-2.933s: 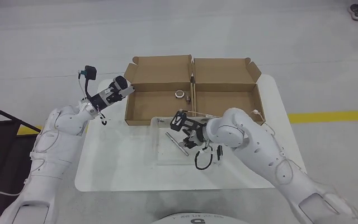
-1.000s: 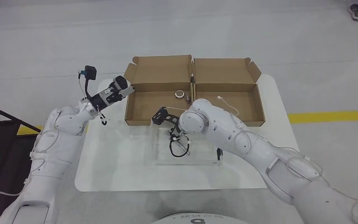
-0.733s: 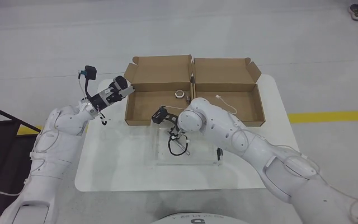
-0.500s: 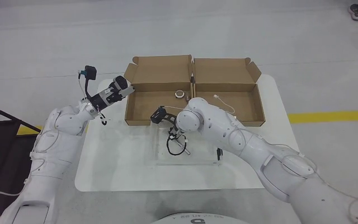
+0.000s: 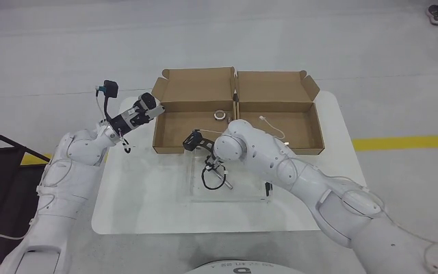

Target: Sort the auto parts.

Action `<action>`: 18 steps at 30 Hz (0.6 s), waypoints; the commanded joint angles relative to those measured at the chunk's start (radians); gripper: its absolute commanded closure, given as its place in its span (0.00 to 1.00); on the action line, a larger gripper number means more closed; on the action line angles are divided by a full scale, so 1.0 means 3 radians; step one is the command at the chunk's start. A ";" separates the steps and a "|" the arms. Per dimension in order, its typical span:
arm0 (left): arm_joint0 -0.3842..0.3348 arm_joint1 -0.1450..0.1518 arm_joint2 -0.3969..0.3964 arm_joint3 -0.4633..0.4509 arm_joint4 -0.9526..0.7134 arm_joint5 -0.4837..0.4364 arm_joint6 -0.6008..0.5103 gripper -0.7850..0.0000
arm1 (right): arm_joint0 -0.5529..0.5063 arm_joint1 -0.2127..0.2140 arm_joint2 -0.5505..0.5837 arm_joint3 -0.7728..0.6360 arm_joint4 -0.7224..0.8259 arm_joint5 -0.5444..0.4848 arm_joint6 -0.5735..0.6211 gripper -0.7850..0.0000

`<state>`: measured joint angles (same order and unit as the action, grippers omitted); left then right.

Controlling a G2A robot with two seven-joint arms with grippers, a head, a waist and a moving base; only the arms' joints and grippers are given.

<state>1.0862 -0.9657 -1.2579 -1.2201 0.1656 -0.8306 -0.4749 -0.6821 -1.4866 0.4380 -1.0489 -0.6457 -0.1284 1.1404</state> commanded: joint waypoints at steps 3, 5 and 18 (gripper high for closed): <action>0.0000 0.0000 0.0000 0.0000 0.0000 0.0000 0.0000 0.00 | 0.0011 -0.0034 -0.0012 0.0049 -0.0009 0.0026 0.0005 0.73; 0.0000 0.0000 0.0000 0.0000 0.0000 0.0000 0.0000 0.00 | 0.0018 -0.0051 -0.0020 0.0071 -0.0018 0.0044 0.0013 0.73; 0.0000 0.0000 0.0000 0.0000 0.0000 0.0000 0.0000 0.00 | 0.0075 -0.0189 -0.0074 0.0276 -0.0037 0.0112 0.0046 0.78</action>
<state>1.0862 -0.9657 -1.2579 -1.2201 0.1656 -0.8306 -0.4749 -0.6610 -1.5405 0.4161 -0.9718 -0.6576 -0.0958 1.1533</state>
